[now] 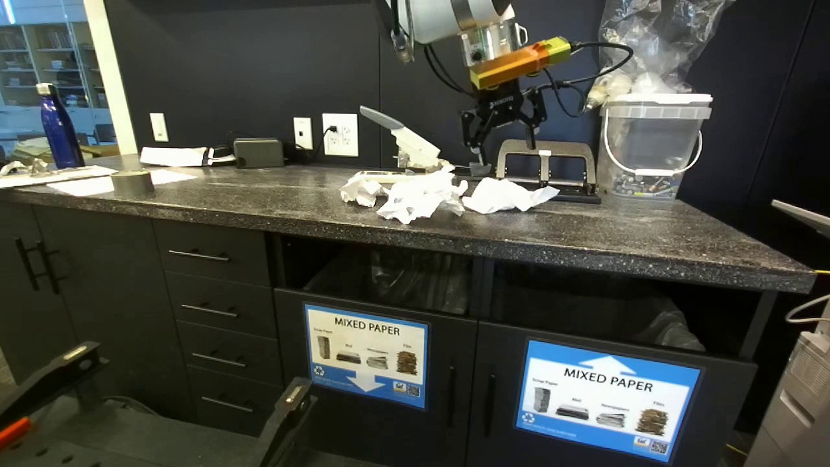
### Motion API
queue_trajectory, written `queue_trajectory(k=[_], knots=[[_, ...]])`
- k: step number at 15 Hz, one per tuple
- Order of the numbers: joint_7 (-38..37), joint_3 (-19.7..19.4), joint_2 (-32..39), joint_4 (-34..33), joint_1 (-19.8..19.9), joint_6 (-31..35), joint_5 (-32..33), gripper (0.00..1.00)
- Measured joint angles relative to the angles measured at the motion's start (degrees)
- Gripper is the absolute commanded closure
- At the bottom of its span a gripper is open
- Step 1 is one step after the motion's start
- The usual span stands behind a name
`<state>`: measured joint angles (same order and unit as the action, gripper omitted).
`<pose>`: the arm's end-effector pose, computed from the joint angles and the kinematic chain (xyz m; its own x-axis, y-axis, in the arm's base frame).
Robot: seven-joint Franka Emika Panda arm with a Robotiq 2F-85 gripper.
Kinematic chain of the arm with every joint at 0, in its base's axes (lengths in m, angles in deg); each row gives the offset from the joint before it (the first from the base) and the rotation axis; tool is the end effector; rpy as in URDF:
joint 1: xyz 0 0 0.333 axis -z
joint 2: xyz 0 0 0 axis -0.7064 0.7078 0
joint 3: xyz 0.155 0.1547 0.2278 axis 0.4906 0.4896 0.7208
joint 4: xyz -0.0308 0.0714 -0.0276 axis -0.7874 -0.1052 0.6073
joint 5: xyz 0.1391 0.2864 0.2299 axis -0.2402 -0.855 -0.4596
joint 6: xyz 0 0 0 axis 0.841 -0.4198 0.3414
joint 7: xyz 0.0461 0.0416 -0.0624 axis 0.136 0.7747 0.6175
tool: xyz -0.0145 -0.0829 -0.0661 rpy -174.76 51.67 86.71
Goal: Put the tissue into the rubbish bin.
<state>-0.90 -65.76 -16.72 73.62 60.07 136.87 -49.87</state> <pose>0.6432 -0.2189 0.3151 0.9083 0.3988 0.1260 0.3362 -0.8754 0.3472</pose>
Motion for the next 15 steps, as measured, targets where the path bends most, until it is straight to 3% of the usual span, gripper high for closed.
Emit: queue_trajectory(k=[7, 15], knots=[[18.5, 6.5, 14.3, -20.6, 4.7, -9.0, -7.9, 0.0], [25.1, 7.9, 26.8, -41.4, 4.5, -25.3, -12.3, 0.0]])
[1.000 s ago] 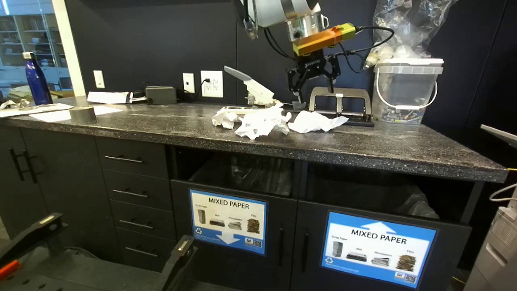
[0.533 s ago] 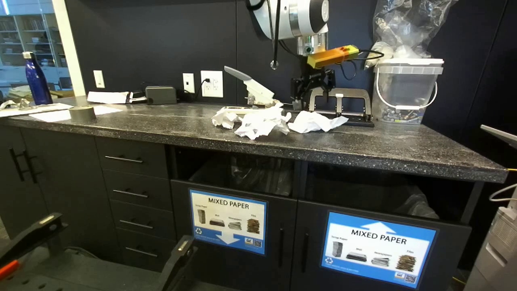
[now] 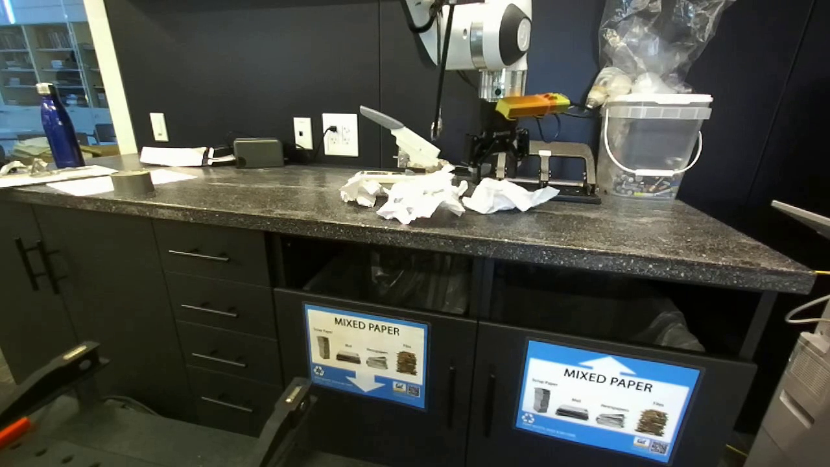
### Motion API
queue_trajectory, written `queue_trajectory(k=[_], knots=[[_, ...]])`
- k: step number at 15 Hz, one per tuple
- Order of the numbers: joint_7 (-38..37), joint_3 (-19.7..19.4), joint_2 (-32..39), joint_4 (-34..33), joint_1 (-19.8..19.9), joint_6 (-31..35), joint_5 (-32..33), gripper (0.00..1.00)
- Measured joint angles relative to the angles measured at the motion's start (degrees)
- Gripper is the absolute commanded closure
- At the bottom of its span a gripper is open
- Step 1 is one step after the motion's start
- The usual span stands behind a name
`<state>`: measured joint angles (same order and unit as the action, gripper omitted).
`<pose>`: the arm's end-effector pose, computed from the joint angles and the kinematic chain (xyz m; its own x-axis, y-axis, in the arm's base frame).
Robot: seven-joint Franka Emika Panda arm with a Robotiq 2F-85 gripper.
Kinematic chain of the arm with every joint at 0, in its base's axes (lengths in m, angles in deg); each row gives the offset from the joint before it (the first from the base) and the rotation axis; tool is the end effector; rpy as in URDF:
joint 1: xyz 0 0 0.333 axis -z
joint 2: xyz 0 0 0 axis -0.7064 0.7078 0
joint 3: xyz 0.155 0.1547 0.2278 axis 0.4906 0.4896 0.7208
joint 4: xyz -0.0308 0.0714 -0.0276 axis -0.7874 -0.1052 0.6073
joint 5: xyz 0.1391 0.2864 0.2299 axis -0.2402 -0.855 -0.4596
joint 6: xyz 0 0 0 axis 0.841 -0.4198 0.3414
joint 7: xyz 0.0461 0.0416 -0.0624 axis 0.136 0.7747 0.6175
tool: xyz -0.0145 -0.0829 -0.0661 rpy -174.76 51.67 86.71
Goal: Put the tissue into the rubbish bin.
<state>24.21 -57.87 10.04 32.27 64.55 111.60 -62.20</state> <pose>0.7496 -0.2378 0.2642 0.7837 0.6173 0.0694 0.6089 -0.7855 0.1107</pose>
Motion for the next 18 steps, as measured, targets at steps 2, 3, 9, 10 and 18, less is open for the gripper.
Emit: queue_trajectory(k=[2, 3, 9, 10, 18], knots=[[0.2, 0.0, 3.0, -4.7, 0.0, -3.1, -0.2, 0.0], [0.2, 0.0, 4.5, -7.0, 0.0, -4.3, -0.2, 0.0], [1.0, 0.2, 12.9, -19.4, -0.1, -8.7, -0.2, 0.0], [1.2, 0.3, 13.9, -20.8, -0.2, -9.2, -0.2, 0.0], [1.3, -0.1, 19.0, -27.6, -0.8, -10.1, -0.3, 0.26]])
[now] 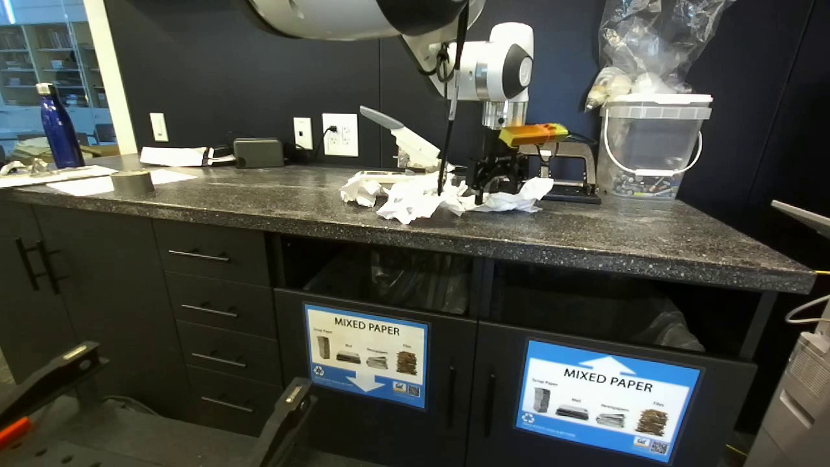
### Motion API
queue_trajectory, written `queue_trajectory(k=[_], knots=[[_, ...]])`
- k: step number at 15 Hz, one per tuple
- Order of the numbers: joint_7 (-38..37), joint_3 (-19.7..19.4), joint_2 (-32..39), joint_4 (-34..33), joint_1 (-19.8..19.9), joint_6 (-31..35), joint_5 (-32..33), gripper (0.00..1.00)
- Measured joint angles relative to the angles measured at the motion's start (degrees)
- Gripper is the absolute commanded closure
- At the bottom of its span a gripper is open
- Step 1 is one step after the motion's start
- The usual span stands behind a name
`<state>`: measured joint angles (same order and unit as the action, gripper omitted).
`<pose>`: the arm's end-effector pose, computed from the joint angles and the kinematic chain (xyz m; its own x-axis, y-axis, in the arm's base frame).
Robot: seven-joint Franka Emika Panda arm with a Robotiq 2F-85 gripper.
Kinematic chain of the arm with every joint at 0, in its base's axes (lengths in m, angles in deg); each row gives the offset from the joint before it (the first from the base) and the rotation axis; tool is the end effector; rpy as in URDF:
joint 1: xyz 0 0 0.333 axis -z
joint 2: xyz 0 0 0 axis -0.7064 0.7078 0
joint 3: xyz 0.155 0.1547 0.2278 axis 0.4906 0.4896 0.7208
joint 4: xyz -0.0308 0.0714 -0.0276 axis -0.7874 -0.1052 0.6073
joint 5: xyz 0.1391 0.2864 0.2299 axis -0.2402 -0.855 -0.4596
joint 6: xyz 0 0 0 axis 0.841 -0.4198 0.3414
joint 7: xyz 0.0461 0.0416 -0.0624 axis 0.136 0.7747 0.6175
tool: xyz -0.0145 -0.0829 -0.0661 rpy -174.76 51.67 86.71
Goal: Put the tissue into the rubbish bin.
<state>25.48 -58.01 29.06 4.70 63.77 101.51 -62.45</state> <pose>0.7773 -0.2481 0.2135 0.7804 0.6226 0.0573 0.6175 -0.7819 0.0859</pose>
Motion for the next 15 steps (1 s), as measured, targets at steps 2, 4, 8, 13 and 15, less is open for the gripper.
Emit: queue_trajectory(k=[2, 4, 8, 13, 15], knots=[[0.0, 0.0, 0.5, -0.9, 0.0, 0.0, 0.1, 0.42], [0.0, -0.1, 0.5, -1.3, 0.0, 0.0, 0.2, 0.57], [0.0, -0.6, 0.5, -1.7, 0.1, 0.0, 0.3, 0.83], [-0.5, -2.5, 0.5, -2.5, 0.3, -2.2, 0.7, 0.85], [-1.2, -4.0, 0.4, -2.7, 0.5, -3.8, 1.0, 0.84]])
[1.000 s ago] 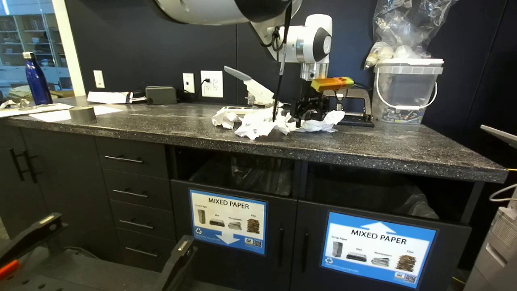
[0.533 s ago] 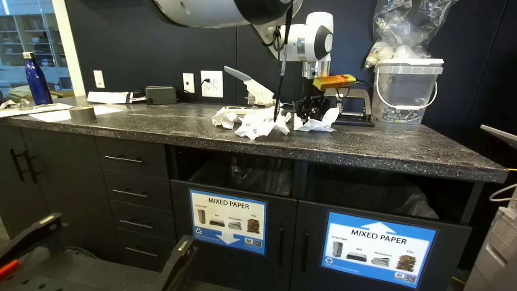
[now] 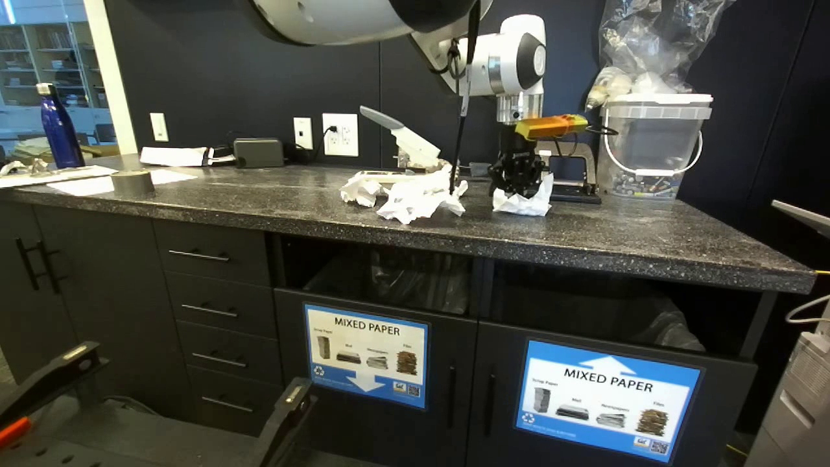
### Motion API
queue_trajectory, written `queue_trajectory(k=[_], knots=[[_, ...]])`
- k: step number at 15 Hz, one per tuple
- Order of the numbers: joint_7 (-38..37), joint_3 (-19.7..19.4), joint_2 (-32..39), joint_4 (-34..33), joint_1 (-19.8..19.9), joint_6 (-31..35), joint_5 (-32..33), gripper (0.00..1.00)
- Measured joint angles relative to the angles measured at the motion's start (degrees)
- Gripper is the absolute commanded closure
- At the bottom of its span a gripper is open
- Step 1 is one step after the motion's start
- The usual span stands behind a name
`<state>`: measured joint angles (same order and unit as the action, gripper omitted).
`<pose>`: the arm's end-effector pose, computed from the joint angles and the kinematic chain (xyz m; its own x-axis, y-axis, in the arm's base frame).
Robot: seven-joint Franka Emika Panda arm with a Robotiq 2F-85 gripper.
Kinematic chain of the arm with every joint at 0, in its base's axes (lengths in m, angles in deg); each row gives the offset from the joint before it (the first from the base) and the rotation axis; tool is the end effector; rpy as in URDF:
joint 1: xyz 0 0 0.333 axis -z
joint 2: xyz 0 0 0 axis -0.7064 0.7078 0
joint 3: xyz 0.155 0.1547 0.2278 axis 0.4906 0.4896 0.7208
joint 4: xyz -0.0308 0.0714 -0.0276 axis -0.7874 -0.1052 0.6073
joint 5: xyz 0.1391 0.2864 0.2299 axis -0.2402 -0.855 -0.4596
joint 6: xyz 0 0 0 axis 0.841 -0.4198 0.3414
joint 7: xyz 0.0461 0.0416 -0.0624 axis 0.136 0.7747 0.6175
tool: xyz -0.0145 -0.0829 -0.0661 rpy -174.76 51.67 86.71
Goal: Put the tissue into the rubbish bin.
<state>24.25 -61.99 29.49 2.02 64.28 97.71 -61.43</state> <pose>0.7651 -0.2792 0.2236 0.8110 0.5845 -0.0261 0.5834 -0.8046 0.1104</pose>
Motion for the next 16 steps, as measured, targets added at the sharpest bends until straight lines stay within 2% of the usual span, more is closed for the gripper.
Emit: queue_trajectory(k=[6, 12, 16], knots=[[-3.6, -3.4, -0.3, 0.0, 2.5, -2.4, 0.1, 0.84], [-5.3, -3.4, -0.4, 0.4, 5.7, -2.3, -0.9, 0.83], [-8.7, -2.9, -1.3, 2.1, 6.3, -1.7, -2.5, 0.84]])
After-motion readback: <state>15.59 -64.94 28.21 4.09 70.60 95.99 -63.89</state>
